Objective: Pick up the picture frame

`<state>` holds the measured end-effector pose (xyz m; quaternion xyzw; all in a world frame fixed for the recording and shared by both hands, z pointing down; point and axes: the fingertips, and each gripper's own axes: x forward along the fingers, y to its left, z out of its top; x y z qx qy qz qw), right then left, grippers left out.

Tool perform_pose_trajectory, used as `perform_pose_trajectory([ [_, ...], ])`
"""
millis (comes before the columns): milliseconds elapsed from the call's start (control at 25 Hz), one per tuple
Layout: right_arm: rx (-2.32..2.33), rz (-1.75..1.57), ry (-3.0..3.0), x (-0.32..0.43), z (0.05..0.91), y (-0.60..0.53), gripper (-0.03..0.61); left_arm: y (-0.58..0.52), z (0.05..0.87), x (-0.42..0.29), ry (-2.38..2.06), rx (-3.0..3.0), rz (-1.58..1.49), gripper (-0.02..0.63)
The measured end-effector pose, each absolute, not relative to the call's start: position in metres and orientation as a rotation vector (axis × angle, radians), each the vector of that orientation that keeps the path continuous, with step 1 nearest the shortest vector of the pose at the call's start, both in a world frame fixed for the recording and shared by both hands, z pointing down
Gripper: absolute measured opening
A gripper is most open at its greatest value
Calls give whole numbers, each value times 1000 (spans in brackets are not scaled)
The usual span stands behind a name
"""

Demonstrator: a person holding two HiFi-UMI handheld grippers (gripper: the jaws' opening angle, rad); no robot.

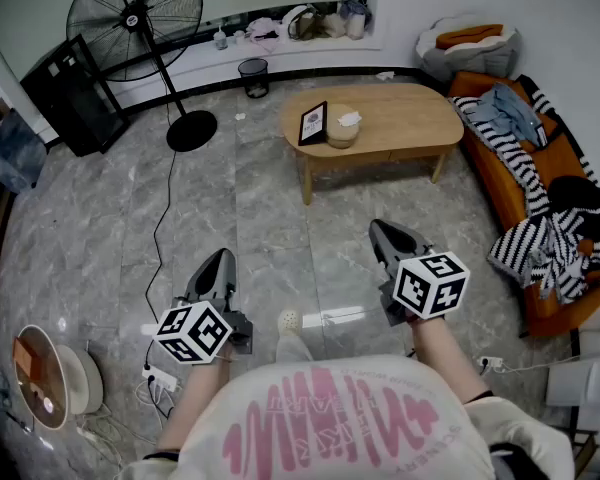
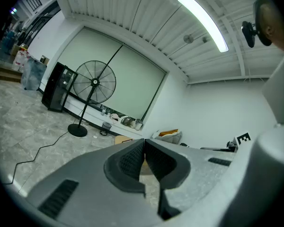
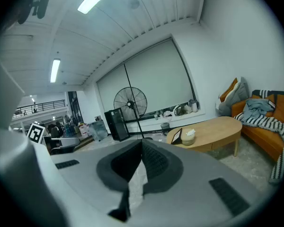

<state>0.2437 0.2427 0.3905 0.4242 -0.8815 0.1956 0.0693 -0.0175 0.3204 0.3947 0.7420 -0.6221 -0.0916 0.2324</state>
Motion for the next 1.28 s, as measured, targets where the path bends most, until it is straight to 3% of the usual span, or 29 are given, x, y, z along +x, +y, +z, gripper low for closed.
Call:
perform_pose_trajectory([
  [960, 1439, 627, -2697, 169, 354, 81, 5, 137, 352, -107, -1631, 2143, -320, 5],
  [1280, 1528, 775, -2625, 155, 379, 53, 5, 103, 365, -134, -1564, 2144, -313, 3],
])
